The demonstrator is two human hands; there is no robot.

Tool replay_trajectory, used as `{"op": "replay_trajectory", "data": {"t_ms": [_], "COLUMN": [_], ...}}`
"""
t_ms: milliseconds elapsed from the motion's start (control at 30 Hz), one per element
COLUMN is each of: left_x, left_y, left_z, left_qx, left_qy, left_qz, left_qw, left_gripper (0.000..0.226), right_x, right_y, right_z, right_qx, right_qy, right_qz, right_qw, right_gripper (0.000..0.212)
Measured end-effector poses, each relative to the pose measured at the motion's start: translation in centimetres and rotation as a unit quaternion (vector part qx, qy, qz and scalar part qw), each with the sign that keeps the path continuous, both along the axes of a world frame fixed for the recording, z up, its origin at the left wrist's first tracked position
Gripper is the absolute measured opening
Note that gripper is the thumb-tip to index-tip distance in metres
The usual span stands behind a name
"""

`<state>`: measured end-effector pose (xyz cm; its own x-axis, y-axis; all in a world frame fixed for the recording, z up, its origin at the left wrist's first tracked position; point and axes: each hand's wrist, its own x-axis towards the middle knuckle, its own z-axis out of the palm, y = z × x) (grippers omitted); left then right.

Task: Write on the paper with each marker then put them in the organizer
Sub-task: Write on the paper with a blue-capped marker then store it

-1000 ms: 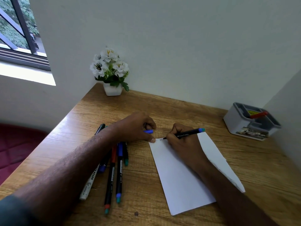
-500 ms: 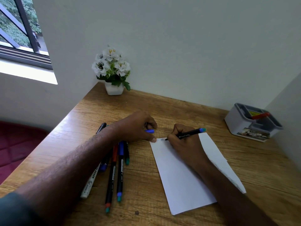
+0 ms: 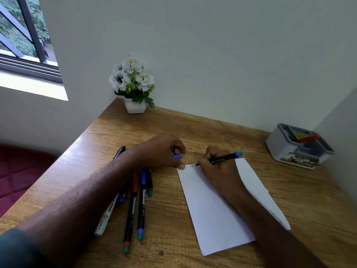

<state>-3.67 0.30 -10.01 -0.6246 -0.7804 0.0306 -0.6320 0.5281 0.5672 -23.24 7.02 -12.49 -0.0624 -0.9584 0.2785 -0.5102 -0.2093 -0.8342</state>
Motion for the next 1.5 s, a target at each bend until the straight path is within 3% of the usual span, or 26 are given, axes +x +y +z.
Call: {"op": "replay_trajectory", "data": {"t_ms": [1300, 1500], "left_x": [0.07, 0.47], "left_y": [-0.51, -0.60], "left_z": [-0.66, -0.40], "left_qx": [0.009, -0.036], "left_qy": [0.010, -0.009], "left_qz": [0.000, 0.007], "left_qw": [1.000, 0.999], "left_gripper": [0.050, 0.047], "right_x": [-0.19, -0.88], "right_y": [-0.03, 0.18], "right_z": [-0.02, 0.58], "right_qx": [0.003, -0.002], "right_qy": [0.031, -0.055], "right_qz": [-0.022, -0.042], "right_qw": [0.999, 0.998], "right_gripper": [0.036, 0.014]}}
